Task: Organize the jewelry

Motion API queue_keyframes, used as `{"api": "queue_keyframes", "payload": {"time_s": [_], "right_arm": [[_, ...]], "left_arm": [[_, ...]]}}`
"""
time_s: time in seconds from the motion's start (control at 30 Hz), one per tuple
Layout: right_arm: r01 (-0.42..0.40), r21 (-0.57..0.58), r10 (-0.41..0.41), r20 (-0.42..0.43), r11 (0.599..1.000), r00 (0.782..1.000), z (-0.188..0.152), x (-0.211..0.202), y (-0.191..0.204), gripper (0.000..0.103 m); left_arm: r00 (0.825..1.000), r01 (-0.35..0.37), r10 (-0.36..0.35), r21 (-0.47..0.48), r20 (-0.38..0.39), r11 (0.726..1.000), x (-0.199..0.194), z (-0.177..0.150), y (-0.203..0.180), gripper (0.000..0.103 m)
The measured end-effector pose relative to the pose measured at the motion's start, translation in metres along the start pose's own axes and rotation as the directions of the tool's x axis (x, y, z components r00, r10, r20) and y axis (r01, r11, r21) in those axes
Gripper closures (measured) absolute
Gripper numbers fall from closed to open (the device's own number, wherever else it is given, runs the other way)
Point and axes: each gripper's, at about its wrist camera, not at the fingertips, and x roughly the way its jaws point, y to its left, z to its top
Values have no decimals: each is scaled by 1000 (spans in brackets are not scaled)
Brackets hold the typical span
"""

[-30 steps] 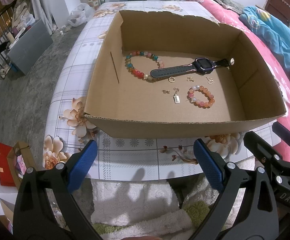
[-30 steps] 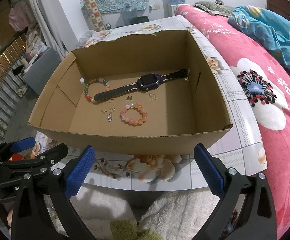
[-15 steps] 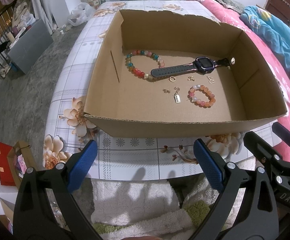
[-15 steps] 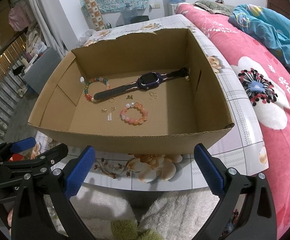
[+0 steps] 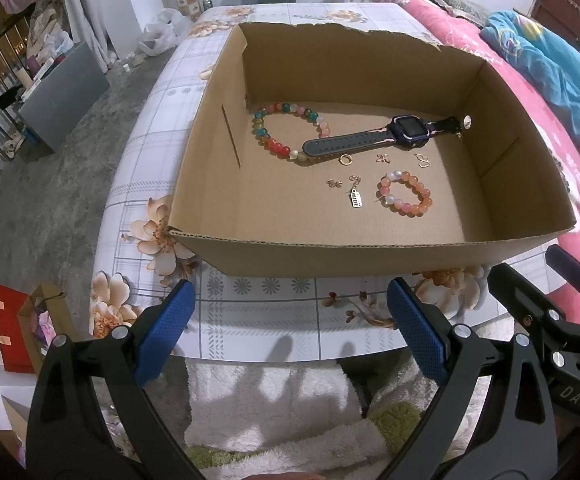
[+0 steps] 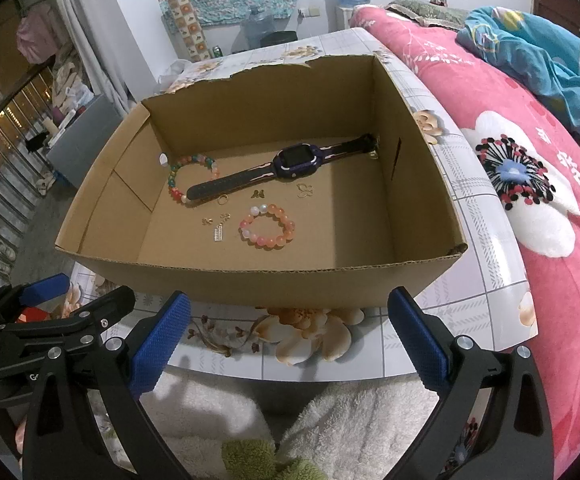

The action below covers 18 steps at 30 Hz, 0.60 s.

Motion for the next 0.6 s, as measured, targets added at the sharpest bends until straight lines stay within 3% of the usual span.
{"api": "queue_keyframes", "payload": {"time_s": [0.6], "right_arm": [[0, 0, 0, 0, 1000, 1000, 0, 0, -1, 7]], "left_arm": [[1000, -4, 4, -2, 3, 1000, -1, 0, -2, 10]]}}
